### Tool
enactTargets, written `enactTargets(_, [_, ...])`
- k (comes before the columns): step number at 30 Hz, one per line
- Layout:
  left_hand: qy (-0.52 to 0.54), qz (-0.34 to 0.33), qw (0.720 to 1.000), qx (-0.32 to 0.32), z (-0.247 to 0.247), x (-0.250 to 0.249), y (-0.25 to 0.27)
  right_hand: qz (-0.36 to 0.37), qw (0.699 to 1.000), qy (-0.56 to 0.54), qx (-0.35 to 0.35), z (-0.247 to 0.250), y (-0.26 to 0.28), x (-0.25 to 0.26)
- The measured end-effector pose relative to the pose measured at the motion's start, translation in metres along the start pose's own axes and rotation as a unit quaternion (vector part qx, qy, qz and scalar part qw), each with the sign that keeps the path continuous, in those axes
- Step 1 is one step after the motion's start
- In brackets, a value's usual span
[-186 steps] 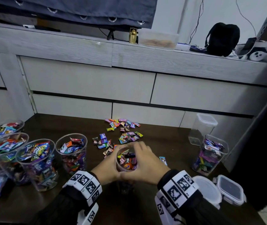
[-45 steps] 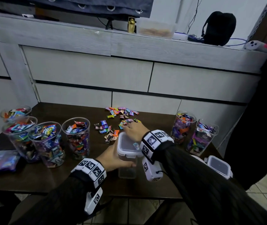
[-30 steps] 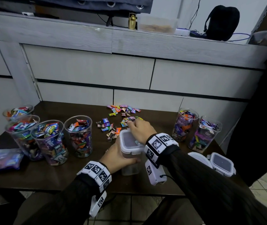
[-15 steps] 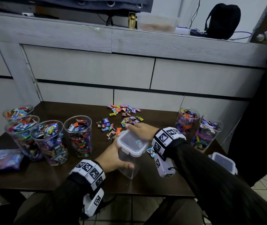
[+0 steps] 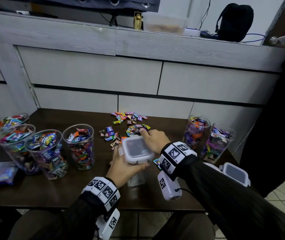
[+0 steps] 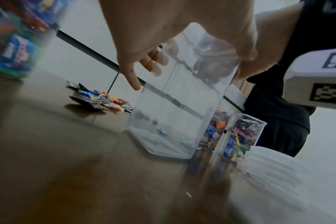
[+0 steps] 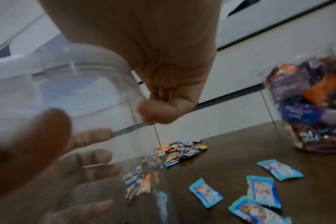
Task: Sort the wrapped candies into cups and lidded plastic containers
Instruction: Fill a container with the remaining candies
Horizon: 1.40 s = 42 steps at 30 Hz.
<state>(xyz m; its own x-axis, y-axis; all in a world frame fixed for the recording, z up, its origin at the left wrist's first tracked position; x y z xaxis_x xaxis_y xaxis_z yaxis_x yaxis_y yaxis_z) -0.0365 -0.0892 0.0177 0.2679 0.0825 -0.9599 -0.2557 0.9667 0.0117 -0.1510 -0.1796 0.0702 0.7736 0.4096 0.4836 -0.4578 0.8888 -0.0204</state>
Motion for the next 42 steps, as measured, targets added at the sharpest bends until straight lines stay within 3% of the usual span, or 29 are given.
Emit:
enactTargets(2, [-0.001,-0.007,1.0,0.018,-0.003,0.0,0.001,-0.016,1.0,-0.013,0.003,-0.005,0.003,-0.001])
enactTargets(6, [0.017,0.009,0.991,0.13,-0.005,0.008,-0.004,-0.018,0.999,-0.048,0.016,-0.01,0.003,0.001])
enactTargets(9, [0.053,0.043,0.986,0.152,0.005,0.014,-0.013,-0.014,0.998,-0.05,0.025,-0.011,0.001,0.003])
enactTargets(21, [0.0,0.072,0.987,0.144,0.009,0.021,-0.019,-0.008,0.998,0.002,0.059,-0.011,0.0,0.008])
enactTargets(25, [-0.004,0.068,0.988,0.141,0.008,0.02,-0.019,-0.014,0.998,0.059,0.022,-0.003,-0.004,0.0])
enactTargets(28, [-0.012,0.058,0.991,0.12,0.007,0.019,-0.016,-0.005,0.985,0.169,0.017,0.007,-0.002,0.004])
enactTargets(31, [-0.06,0.054,0.993,0.081,0.006,0.015,-0.009,0.043,0.961,0.268,-0.046,0.021,0.0,0.022])
enactTargets(34, [-0.103,0.048,0.994,-0.001,0.007,0.01,-0.003,0.05,0.956,0.277,-0.084,0.028,0.008,0.027])
enactTargets(37, [-0.102,0.031,0.992,-0.061,0.007,0.007,0.0,-0.002,0.974,0.222,-0.033,0.016,0.013,0.015])
enactTargets(40, [-0.125,0.015,0.991,-0.042,0.005,0.01,0.003,0.0,0.988,0.129,0.082,-0.001,0.011,0.005])
enactTargets(42, [-0.138,0.0,0.99,-0.022,0.007,0.014,0.006,0.039,0.99,0.082,0.111,0.001,0.008,0.006])
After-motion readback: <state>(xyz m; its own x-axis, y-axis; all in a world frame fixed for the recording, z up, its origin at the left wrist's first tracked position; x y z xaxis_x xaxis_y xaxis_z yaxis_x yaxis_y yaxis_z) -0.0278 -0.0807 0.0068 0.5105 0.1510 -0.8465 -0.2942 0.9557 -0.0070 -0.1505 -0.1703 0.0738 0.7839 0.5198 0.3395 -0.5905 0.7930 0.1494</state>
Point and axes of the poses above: each hand's wrist, its own y-axis away from the middle knuckle, its own z-axis out of the back of the hand, x = y × z, the point moved 8 cm from there along -y, towards the middle knuckle, and after that the axes turned 13 degrees about z, right-handed, at the moved point
